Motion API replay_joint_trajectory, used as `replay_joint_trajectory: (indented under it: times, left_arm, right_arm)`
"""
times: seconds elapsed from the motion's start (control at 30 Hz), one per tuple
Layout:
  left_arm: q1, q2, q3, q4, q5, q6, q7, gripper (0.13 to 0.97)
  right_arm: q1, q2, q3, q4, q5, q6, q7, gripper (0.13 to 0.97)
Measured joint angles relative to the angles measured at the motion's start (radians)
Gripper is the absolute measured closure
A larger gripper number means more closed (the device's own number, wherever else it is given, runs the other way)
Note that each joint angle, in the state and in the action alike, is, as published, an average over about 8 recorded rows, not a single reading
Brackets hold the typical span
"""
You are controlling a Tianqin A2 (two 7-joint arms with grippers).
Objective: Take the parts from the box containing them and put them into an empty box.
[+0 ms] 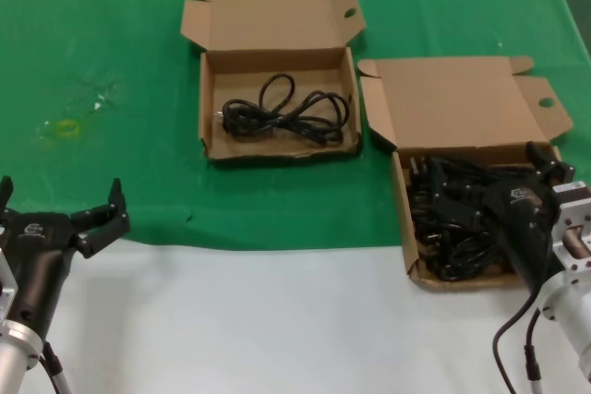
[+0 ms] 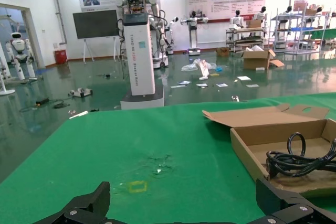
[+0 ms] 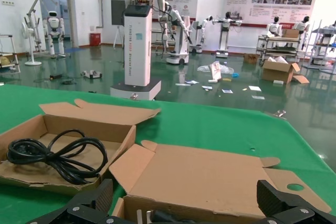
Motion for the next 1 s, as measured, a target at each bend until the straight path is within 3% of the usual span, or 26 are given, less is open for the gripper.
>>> replay_joint_trajectory:
  times: [1.0]
  left_arm:
    - [0.0, 0.0, 0.0, 0.0, 0.0, 0.0, 0.0, 0.132]
  right_arm:
    - [0.0, 0.0, 0.0, 0.0, 0.0, 0.0, 0.0, 0.129]
